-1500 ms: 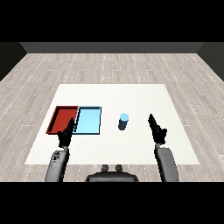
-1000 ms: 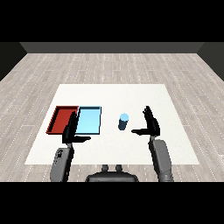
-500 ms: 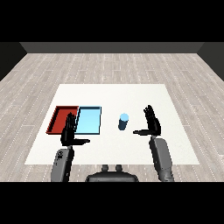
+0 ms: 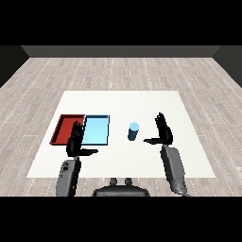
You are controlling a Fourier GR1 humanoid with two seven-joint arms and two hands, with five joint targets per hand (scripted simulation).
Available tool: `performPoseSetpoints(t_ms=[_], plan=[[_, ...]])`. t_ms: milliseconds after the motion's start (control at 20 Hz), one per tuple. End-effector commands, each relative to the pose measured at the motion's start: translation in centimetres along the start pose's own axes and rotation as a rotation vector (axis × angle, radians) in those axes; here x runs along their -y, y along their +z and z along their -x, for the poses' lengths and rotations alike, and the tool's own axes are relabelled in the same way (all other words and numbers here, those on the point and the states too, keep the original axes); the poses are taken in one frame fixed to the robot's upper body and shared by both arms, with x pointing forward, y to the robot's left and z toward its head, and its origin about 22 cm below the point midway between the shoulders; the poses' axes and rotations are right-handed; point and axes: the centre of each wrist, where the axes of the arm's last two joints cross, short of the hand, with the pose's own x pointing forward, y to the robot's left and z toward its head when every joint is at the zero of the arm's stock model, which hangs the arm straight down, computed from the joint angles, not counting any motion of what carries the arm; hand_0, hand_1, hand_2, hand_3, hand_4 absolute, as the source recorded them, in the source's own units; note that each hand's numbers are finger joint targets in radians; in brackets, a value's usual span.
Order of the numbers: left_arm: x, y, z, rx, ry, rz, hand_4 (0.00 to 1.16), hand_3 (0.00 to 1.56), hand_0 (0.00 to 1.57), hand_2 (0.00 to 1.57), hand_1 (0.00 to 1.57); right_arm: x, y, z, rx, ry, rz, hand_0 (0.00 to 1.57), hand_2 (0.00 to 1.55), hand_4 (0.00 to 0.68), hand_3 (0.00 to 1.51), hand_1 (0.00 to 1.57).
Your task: Pick the blue can and put it in the blue box
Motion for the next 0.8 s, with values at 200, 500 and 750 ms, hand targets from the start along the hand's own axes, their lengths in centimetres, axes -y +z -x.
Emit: performPoseSetpoints(t_ms=[200, 500, 750], plan=[[-1.3, -1.2, 2.2, -0.003, 0.044, 0.005, 0.00, 0.00, 0.00, 0.00, 0.00, -0.4, -1.6, 1.5, -0.059, -0.061, 0.012, 0.00, 0.00, 0.000, 0.00, 0.00], [0.0, 1.2, 1.2, 0.019, 0.014, -0.019, 0.00, 0.00, 0.00, 0.00, 0.00, -0.4, -2.3, 3.7, -0.108, -0.085, 0.038, 0.00, 0.00, 0.000, 0.00, 0.00], [-1.0, -1.4, -0.1, 0.013, 0.015, -0.001, 0.00, 0.00, 0.00, 0.00, 0.00, -2.0, -2.0, 3.9, -0.131, -0.099, 0.043, 0.00, 0.00, 0.000, 0.00, 0.00]])
